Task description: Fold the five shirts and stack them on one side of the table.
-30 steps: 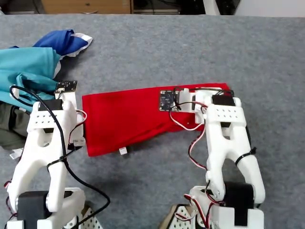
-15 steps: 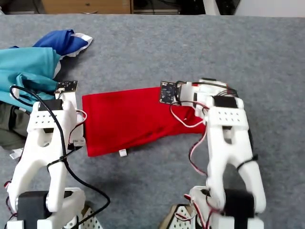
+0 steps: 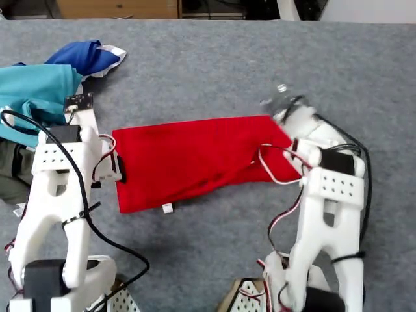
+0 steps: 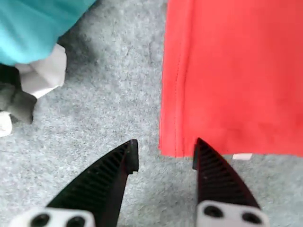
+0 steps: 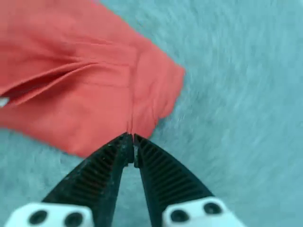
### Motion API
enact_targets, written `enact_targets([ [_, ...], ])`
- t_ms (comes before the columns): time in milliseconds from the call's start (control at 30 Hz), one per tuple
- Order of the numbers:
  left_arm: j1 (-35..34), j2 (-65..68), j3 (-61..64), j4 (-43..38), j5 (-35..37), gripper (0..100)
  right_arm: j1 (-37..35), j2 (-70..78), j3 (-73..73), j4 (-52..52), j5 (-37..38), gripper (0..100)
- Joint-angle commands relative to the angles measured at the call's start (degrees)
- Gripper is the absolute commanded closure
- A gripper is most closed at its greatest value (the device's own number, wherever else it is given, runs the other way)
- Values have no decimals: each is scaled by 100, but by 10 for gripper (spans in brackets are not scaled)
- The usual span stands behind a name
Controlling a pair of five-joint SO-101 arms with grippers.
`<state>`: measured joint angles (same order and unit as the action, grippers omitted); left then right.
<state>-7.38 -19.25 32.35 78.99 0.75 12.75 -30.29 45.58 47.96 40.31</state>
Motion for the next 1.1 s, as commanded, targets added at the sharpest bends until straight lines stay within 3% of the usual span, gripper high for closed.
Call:
enact_targets([
  [0, 35, 462, -316, -255, 237, 779, 435, 514, 22, -818, -1424, 993],
  [67, 70, 963, -466, -325, 255, 779, 629, 796, 4, -1099, -1785, 993],
  [267, 26, 2158, -1266, -352, 211, 783, 813, 927, 92, -1178, -1785, 993],
  [567, 70, 2396, -1556, -378, 255, 783, 813, 954, 330, -1486, -1662, 993],
  [867, 70, 2396, -202, -2163, 519, 783, 813, 919, 426, -1582, -1662, 993],
  [1067, 70, 2396, -176, -2207, 703, 846, 813, 945, 426, -1582, -1662, 993],
])
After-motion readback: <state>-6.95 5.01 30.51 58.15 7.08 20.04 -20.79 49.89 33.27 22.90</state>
